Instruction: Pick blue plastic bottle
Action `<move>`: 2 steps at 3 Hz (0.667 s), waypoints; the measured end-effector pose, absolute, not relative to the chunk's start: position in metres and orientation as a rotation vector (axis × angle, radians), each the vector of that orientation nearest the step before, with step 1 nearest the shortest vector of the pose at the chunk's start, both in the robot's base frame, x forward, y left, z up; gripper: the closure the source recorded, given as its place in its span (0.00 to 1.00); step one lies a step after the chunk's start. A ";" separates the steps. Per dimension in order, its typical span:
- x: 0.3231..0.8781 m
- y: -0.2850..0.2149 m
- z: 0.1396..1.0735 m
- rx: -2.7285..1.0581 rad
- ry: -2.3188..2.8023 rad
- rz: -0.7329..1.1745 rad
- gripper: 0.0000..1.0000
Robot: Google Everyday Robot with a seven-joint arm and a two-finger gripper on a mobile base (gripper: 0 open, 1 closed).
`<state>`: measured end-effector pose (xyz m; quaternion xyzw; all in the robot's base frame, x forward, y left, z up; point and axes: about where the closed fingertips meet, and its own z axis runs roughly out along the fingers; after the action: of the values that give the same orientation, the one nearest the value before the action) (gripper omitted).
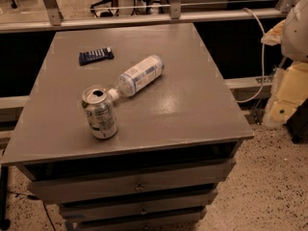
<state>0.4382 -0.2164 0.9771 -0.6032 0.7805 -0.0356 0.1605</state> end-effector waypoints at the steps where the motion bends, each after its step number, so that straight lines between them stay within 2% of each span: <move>1: 0.438 -0.216 0.977 -1.723 2.229 -0.102 0.00; 2: 0.446 -0.214 0.978 -1.728 2.199 -0.112 0.00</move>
Offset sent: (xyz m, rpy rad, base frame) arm 0.0178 0.0052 -0.0047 0.0093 -0.0305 0.0380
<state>0.4457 -0.2136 0.9776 -0.6085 0.7740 -0.0395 0.1706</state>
